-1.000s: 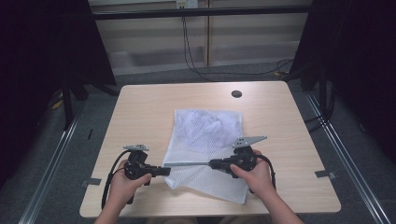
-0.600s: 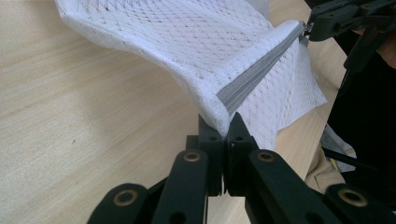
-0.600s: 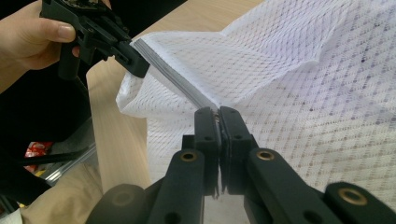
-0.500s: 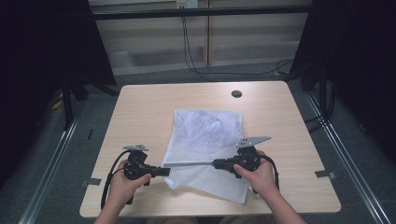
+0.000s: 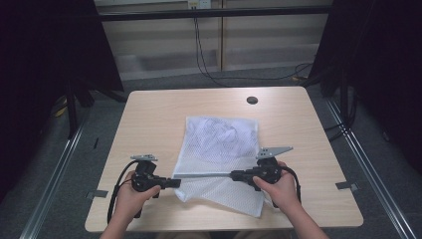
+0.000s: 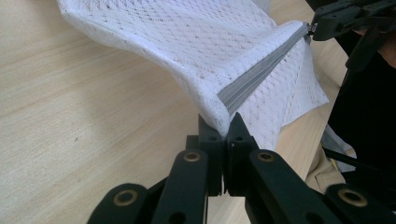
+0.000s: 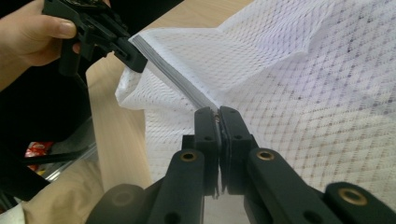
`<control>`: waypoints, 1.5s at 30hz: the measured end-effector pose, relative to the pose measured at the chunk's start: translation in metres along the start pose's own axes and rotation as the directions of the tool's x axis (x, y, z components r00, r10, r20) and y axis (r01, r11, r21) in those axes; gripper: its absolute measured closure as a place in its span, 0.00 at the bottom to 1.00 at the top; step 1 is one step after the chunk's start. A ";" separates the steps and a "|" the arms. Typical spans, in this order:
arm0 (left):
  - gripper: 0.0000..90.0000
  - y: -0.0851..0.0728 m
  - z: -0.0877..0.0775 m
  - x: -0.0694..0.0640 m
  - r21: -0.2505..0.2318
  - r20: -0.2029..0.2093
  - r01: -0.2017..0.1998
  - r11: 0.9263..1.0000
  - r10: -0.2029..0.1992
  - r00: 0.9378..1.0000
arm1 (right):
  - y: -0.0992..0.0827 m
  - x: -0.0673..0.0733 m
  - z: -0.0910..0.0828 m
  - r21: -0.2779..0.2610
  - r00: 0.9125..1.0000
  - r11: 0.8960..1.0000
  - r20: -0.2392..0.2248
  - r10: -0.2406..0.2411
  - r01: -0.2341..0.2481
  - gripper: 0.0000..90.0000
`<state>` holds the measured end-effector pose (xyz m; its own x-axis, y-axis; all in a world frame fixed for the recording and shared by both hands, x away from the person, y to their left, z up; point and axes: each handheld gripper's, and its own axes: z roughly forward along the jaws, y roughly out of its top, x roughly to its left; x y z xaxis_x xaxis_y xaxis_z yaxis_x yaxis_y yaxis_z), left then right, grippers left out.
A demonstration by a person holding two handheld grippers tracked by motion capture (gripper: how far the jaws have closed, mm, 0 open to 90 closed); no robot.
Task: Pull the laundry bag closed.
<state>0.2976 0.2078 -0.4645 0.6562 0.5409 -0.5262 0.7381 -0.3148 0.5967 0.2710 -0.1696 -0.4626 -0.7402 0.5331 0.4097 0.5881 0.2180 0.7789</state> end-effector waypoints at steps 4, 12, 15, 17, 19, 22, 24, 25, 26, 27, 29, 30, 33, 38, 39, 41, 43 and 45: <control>0.98 0.000 0.001 -0.001 0.006 0.005 -0.001 1.000 0.001 1.000 | 0.000 0.000 -0.002 -0.001 1.000 1.000 0.005 -0.002 0.002 0.97; 0.98 0.001 0.000 0.000 0.002 0.007 -0.003 1.000 0.003 1.000 | -0.001 -0.004 -0.010 -0.006 1.000 1.000 0.019 0.006 -0.006 0.97; 0.98 0.001 0.002 -0.002 0.011 0.007 -0.001 1.000 0.001 1.000 | -0.002 -0.004 -0.011 -0.006 1.000 1.000 0.017 0.003 -0.003 0.97; 0.98 0.000 0.001 -0.002 0.011 0.003 -0.008 1.000 0.008 1.000 | -0.002 -0.004 -0.011 -0.009 1.000 1.000 0.019 0.000 0.000 0.97; 0.98 0.000 0.000 -0.002 0.012 -0.003 -0.014 1.000 0.014 1.000 | -0.003 -0.004 -0.012 -0.007 1.000 1.000 0.020 0.001 -0.001 0.97; 0.98 -0.001 -0.001 -0.001 0.008 -0.007 -0.002 1.000 0.002 1.000 | -0.005 -0.006 -0.014 -0.004 1.000 1.000 0.024 -0.002 0.002 0.97; 0.98 -0.001 -0.001 -0.001 0.009 0.002 0.001 1.000 -0.001 1.000 | -0.006 -0.007 -0.017 -0.009 1.000 1.000 0.028 0.005 -0.005 0.97; 0.98 -0.001 -0.001 -0.001 0.007 -0.001 0.001 1.000 -0.001 1.000 | -0.006 -0.007 -0.018 -0.009 1.000 1.000 0.028 0.007 -0.006 0.97; 0.98 -0.001 -0.001 -0.001 0.011 -0.001 -0.002 1.000 0.002 1.000 | -0.007 -0.008 -0.018 -0.012 0.999 1.000 0.032 0.005 -0.005 0.97; 0.98 -0.001 -0.001 -0.001 0.014 -0.002 -0.002 1.000 0.002 1.000 | -0.007 -0.008 -0.019 -0.014 0.999 1.000 0.031 0.009 -0.009 0.97; 0.98 -0.001 -0.001 -0.001 0.011 -0.004 0.000 1.000 0.000 1.000 | -0.007 -0.009 -0.021 -0.012 0.999 1.000 0.036 0.005 -0.005 0.97; 0.98 -0.001 -0.001 0.000 0.013 -0.005 -0.005 1.000 0.005 1.000 | -0.007 -0.010 -0.022 -0.017 0.999 1.000 0.040 0.010 -0.009 0.97; 0.98 -0.001 -0.002 0.000 0.011 -0.003 -0.003 1.000 0.003 1.000 | -0.008 -0.011 -0.024 -0.017 0.999 1.000 0.044 0.013 -0.012 0.97; 0.98 -0.001 -0.002 -0.001 0.013 -0.006 -0.006 1.000 0.006 1.000 | -0.008 -0.011 -0.025 -0.014 0.999 1.000 0.046 0.009 -0.008 0.97; 0.98 -0.001 -0.002 -0.001 0.014 -0.005 -0.005 1.000 0.005 1.000 | -0.008 -0.011 -0.025 -0.014 0.999 1.000 0.050 0.002 -0.001 0.97; 0.98 -0.002 -0.002 -0.001 0.016 -0.011 -0.013 1.000 0.013 1.000 | -0.009 -0.012 -0.026 -0.014 0.999 1.000 0.049 0.009 -0.008 0.97; 0.98 -0.002 -0.003 0.000 0.019 -0.008 -0.016 1.000 0.017 1.000 | -0.009 -0.013 -0.028 -0.017 0.999 1.000 0.050 0.013 -0.012 0.97; 0.98 -0.002 -0.002 0.000 0.020 -0.011 -0.018 1.000 0.019 1.000 | -0.009 -0.012 -0.028 -0.015 0.999 1.000 0.051 0.008 -0.007 0.97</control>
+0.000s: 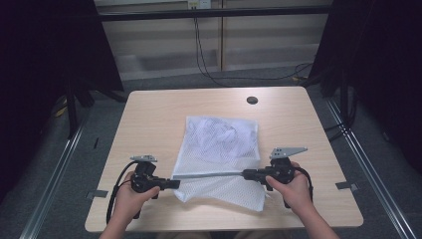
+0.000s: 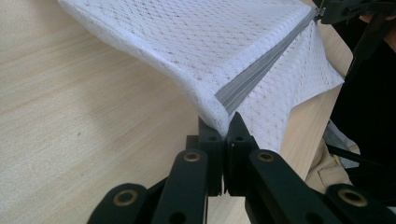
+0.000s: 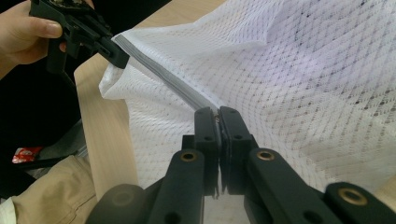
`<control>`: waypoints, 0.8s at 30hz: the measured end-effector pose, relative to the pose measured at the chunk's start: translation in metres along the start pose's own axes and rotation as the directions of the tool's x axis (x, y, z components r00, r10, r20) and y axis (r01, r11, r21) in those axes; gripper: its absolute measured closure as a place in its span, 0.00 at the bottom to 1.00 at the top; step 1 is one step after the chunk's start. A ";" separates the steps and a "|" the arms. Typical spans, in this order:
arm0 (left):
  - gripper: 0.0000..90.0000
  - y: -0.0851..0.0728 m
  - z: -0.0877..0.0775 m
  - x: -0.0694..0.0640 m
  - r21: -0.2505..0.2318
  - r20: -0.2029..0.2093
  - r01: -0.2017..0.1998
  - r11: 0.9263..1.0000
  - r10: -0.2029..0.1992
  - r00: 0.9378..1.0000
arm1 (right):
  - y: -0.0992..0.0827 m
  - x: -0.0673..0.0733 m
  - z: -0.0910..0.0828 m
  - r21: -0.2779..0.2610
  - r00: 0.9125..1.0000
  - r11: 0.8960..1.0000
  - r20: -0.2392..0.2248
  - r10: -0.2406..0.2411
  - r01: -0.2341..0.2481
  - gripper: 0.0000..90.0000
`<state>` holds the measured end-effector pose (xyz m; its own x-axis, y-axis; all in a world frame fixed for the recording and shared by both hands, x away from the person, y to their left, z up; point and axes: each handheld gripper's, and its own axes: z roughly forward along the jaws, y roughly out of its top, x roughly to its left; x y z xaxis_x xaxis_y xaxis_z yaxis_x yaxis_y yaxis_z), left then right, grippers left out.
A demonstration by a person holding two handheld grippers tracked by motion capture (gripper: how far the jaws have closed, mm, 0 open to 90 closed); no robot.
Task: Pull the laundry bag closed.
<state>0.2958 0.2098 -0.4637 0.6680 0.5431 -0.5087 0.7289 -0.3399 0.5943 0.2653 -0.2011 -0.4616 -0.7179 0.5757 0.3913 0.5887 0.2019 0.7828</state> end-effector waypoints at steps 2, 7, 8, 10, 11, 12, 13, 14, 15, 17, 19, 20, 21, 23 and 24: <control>0.98 0.000 0.000 0.000 0.000 0.003 0.003 1.000 -0.003 1.000 | 0.000 0.000 0.000 0.002 1.000 1.000 -0.001 0.001 -0.001 0.97; 0.98 0.000 0.000 0.000 0.003 0.004 -0.001 1.000 0.001 1.000 | -0.001 -0.001 0.000 -0.001 1.000 1.000 -0.007 0.001 -0.001 0.97; 0.98 -0.001 0.000 0.000 0.003 0.003 0.003 1.000 -0.003 1.000 | -0.001 0.000 0.000 -0.001 1.000 1.000 -0.008 0.001 -0.001 0.97; 0.98 -0.001 0.000 -0.001 0.001 0.002 0.004 1.000 -0.004 1.000 | -0.001 0.000 0.000 0.001 1.000 1.000 -0.007 -0.001 0.001 0.97; 0.98 -0.001 0.000 -0.001 0.005 0.002 0.006 1.000 -0.006 1.000 | -0.001 0.000 0.000 0.001 1.000 1.000 -0.006 -0.001 0.001 0.97; 0.98 -0.001 0.000 -0.001 0.006 0.004 0.006 1.000 -0.006 1.000 | -0.002 0.001 0.000 0.002 1.000 1.000 -0.006 -0.003 0.003 0.97; 0.98 -0.001 0.000 -0.001 0.007 0.007 0.006 1.000 -0.006 1.000 | -0.002 0.001 0.000 0.001 1.000 1.000 -0.005 -0.003 0.003 0.97; 0.98 -0.001 0.001 -0.001 0.008 0.005 0.003 1.000 -0.003 1.000 | -0.002 0.001 0.000 0.001 1.000 1.000 -0.004 -0.003 0.003 0.97; 0.98 -0.001 0.001 -0.002 0.006 0.005 0.004 1.000 -0.004 1.000 | -0.001 0.001 -0.001 0.000 1.000 1.000 -0.003 0.000 0.000 0.97; 0.98 -0.001 0.000 -0.001 0.008 0.004 0.003 1.000 -0.003 1.000 | -0.001 0.001 -0.001 0.004 1.000 1.000 -0.003 -0.003 0.003 0.97; 0.98 0.000 0.000 -0.001 0.006 0.002 0.001 1.000 -0.001 1.000 | -0.001 0.001 -0.001 0.008 1.000 1.000 -0.005 -0.003 0.003 0.97; 0.98 0.000 0.000 -0.001 0.006 0.005 0.002 1.000 -0.002 1.000 | -0.001 0.001 -0.001 0.009 1.000 1.000 -0.005 -0.004 0.004 0.97; 0.98 0.000 0.000 0.000 0.006 0.005 0.002 1.000 -0.002 1.000 | -0.001 0.001 -0.001 0.009 1.000 1.000 -0.004 -0.003 0.003 0.97; 0.98 0.000 0.000 0.000 0.005 0.000 -0.004 1.000 0.004 1.000 | -0.002 0.001 -0.001 0.008 1.000 1.000 -0.007 -0.005 0.005 0.97; 0.98 0.000 0.001 0.000 0.003 0.009 0.004 1.000 -0.004 1.000 | -0.002 0.002 -0.002 0.007 1.000 1.000 -0.008 -0.003 0.003 0.97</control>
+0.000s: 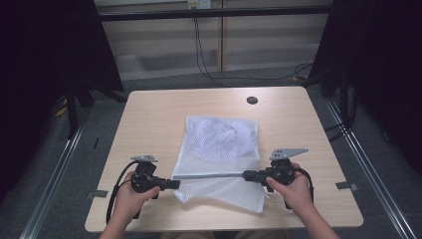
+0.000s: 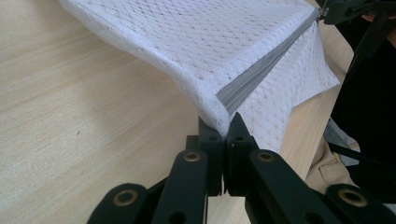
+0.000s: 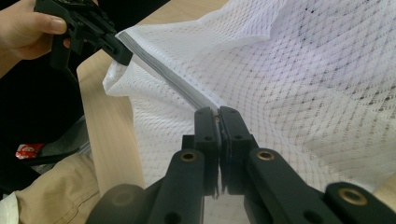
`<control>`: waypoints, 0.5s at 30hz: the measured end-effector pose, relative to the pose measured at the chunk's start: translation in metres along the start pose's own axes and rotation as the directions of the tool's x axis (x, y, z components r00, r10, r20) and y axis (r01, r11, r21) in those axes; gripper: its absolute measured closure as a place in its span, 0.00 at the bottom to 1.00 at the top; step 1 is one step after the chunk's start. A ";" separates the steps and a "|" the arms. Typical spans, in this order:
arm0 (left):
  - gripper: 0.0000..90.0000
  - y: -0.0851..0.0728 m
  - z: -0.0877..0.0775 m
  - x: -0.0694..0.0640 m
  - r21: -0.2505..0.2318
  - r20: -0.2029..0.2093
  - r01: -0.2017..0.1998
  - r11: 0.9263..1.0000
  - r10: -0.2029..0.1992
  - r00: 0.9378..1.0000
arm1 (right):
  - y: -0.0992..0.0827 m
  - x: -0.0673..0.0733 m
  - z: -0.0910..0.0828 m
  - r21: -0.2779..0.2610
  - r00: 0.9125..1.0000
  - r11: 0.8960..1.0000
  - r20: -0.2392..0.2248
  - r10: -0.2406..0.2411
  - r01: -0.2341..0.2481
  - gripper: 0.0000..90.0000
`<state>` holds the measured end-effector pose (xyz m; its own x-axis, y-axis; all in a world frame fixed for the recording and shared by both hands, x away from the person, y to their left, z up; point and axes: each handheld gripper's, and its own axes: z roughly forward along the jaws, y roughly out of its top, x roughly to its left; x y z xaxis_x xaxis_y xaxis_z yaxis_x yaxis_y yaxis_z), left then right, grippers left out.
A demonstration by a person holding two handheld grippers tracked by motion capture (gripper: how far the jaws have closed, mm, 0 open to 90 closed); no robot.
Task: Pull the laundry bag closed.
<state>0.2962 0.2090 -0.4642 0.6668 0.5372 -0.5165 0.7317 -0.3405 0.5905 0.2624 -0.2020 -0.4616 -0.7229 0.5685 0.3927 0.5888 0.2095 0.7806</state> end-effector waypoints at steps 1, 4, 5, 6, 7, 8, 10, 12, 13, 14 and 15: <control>0.98 0.000 0.000 0.001 0.004 -0.012 -0.004 1.000 0.004 1.000 | 0.000 0.000 0.000 -0.001 1.000 1.000 0.001 -0.001 0.001 0.97; 0.98 0.000 -0.002 0.002 -0.002 0.001 0.005 1.000 -0.005 1.000 | -0.002 -0.002 -0.004 -0.001 1.000 1.000 0.012 0.004 -0.004 0.97; 0.98 0.000 -0.002 0.002 -0.005 0.000 0.001 1.000 -0.001 1.000 | -0.002 -0.003 -0.005 -0.005 1.000 1.000 0.014 0.006 -0.006 0.97; 0.98 0.000 -0.002 0.001 -0.003 0.004 0.002 1.000 -0.002 1.000 | -0.002 -0.003 -0.006 -0.007 1.000 1.000 0.012 0.007 -0.007 0.97; 0.98 0.000 -0.001 0.001 -0.003 0.001 0.003 1.000 -0.003 1.000 | -0.002 -0.004 -0.006 -0.010 1.000 1.000 0.011 0.007 -0.007 0.97; 0.98 0.000 -0.001 0.001 0.003 -0.007 0.000 1.000 0.000 1.000 | -0.002 -0.003 -0.006 -0.009 1.000 1.000 0.014 0.013 -0.013 0.97; 0.98 0.000 -0.002 0.001 0.004 -0.007 0.002 1.000 -0.001 1.000 | -0.002 -0.004 -0.006 -0.003 1.000 1.000 0.017 0.004 -0.004 0.97; 0.98 0.000 -0.002 0.001 0.002 -0.006 0.005 1.000 -0.005 1.000 | -0.002 -0.003 -0.006 0.000 1.000 1.000 0.015 0.005 -0.005 0.97; 0.98 0.000 -0.003 0.002 0.000 -0.007 0.004 1.000 -0.004 1.000 | -0.002 -0.004 -0.006 -0.001 1.000 1.000 0.017 0.002 -0.002 0.97; 0.98 -0.001 -0.003 0.001 -0.008 -0.009 0.013 1.000 -0.013 1.000 | -0.002 -0.004 -0.006 -0.003 1.000 1.000 0.016 0.001 -0.001 0.97; 0.98 -0.001 -0.004 0.002 -0.005 -0.004 0.012 1.000 -0.012 1.000 | -0.003 -0.004 -0.007 -0.004 1.000 1.000 0.016 0.002 -0.002 0.97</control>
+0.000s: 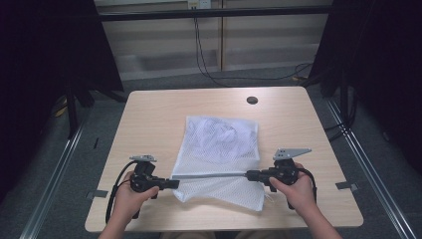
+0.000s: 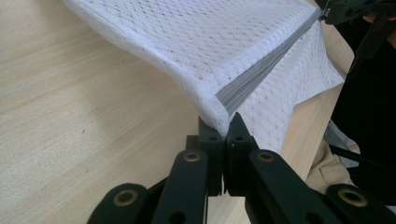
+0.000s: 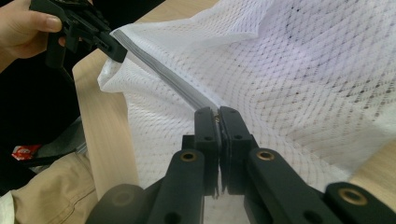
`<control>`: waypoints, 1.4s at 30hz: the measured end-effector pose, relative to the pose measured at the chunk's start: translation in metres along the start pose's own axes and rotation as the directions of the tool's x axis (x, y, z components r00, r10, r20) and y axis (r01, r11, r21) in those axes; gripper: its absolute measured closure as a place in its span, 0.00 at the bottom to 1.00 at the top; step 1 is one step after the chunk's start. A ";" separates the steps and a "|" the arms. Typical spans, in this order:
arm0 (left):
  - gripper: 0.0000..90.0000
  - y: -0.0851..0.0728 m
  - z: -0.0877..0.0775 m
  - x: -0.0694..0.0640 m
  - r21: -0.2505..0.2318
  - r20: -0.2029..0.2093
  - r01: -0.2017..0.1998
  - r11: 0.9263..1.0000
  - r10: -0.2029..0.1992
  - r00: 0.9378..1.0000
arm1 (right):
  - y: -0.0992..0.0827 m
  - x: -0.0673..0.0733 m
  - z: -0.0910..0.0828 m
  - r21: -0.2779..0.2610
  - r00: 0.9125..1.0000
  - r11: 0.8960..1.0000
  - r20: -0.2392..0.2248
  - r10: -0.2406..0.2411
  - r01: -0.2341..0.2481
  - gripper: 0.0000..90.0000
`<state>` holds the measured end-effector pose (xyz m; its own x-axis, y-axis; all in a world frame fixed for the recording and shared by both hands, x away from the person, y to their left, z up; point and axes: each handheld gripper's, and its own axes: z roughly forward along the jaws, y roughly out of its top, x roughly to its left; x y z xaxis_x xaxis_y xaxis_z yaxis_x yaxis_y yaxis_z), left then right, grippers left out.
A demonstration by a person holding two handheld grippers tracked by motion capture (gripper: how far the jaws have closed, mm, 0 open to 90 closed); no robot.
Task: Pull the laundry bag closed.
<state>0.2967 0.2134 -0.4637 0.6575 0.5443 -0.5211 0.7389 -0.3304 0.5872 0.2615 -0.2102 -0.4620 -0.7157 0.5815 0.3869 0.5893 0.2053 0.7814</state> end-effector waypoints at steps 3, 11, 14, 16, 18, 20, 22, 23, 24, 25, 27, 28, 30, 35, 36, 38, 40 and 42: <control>0.98 0.000 0.000 0.000 -0.003 0.002 0.001 1.000 -0.001 1.000 | -0.001 -0.001 -0.001 -0.005 1.000 1.000 0.000 0.002 -0.002 0.97; 0.98 0.000 0.000 0.001 -0.012 0.009 0.008 1.000 -0.008 1.000 | -0.004 -0.005 -0.004 -0.008 1.000 1.000 0.008 0.013 -0.013 0.97; 0.98 0.000 -0.001 0.001 -0.008 0.008 0.000 1.000 0.000 1.000 | -0.004 -0.006 -0.006 -0.019 1.000 1.000 0.004 0.021 -0.021 0.97; 0.98 0.000 -0.001 0.000 -0.009 0.011 0.003 1.000 -0.003 1.000 | -0.004 -0.005 -0.006 -0.013 1.000 1.000 0.009 0.018 -0.018 0.97; 0.98 -0.001 -0.002 0.000 -0.014 0.011 0.006 1.000 -0.006 1.000 | -0.004 -0.005 -0.006 -0.013 1.000 1.000 0.008 0.014 -0.014 0.97; 0.98 -0.001 -0.002 0.000 -0.011 0.005 0.001 1.000 -0.001 1.000 | -0.005 -0.006 -0.006 -0.010 1.000 1.000 0.009 0.012 -0.012 0.97; 0.98 -0.001 -0.002 0.000 -0.008 0.013 0.001 1.000 -0.001 1.000 | -0.005 -0.006 -0.006 -0.011 1.000 1.000 0.010 0.014 -0.014 0.97; 0.98 -0.001 -0.002 0.000 -0.010 0.001 -0.001 1.000 0.001 1.000 | -0.005 -0.006 -0.007 -0.011 1.000 1.000 0.010 0.013 -0.013 0.97; 0.98 -0.001 -0.002 0.000 -0.012 0.002 0.001 1.000 -0.001 1.000 | -0.006 -0.006 -0.007 -0.009 1.000 1.000 0.010 0.013 -0.013 0.97; 0.98 -0.001 -0.002 0.000 -0.010 0.004 -0.001 1.000 0.001 1.000 | -0.006 -0.006 -0.007 -0.011 1.000 1.000 0.010 0.013 -0.013 0.97; 0.98 -0.001 -0.002 0.000 -0.008 0.005 -0.003 1.000 0.003 1.000 | -0.006 -0.006 -0.007 -0.011 1.000 1.000 0.011 0.015 -0.015 0.97; 0.98 -0.001 -0.002 -0.001 -0.010 0.004 -0.002 1.000 0.002 1.000 | -0.007 -0.006 -0.007 -0.011 1.000 1.000 0.010 0.016 -0.015 0.97; 0.98 -0.001 -0.001 -0.001 -0.007 0.003 0.002 1.000 -0.002 1.000 | -0.007 -0.006 -0.007 -0.009 1.000 1.000 0.011 0.016 -0.016 0.97; 0.98 0.000 -0.002 -0.001 -0.008 0.003 -0.004 1.000 0.004 1.000 | -0.007 -0.007 -0.006 -0.010 1.000 1.000 0.011 0.014 -0.014 0.97; 0.98 -0.001 -0.002 -0.001 -0.003 -0.003 -0.008 1.000 0.008 1.000 | -0.007 -0.007 -0.007 -0.010 1.000 1.000 0.011 0.013 -0.013 0.97; 0.98 -0.001 -0.002 -0.001 -0.001 -0.009 -0.007 1.000 0.007 1.000 | -0.007 -0.007 -0.008 -0.005 1.000 1.000 0.020 0.011 -0.011 0.97; 0.98 -0.001 -0.002 0.000 0.001 -0.007 -0.010 1.000 0.010 1.000 | -0.008 -0.008 -0.010 -0.009 1.000 1.000 0.025 0.017 -0.017 0.97; 0.98 -0.001 -0.001 -0.001 0.000 0.000 -0.002 1.000 0.002 1.000 | -0.009 -0.009 -0.012 -0.014 1.000 1.000 0.024 0.015 -0.015 0.97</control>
<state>0.2948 0.2142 -0.4630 0.6590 0.5436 -0.5198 0.7375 -0.3312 0.5886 0.2587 -0.2267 -0.4668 -0.6975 0.6035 0.3865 0.5944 0.1859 0.7824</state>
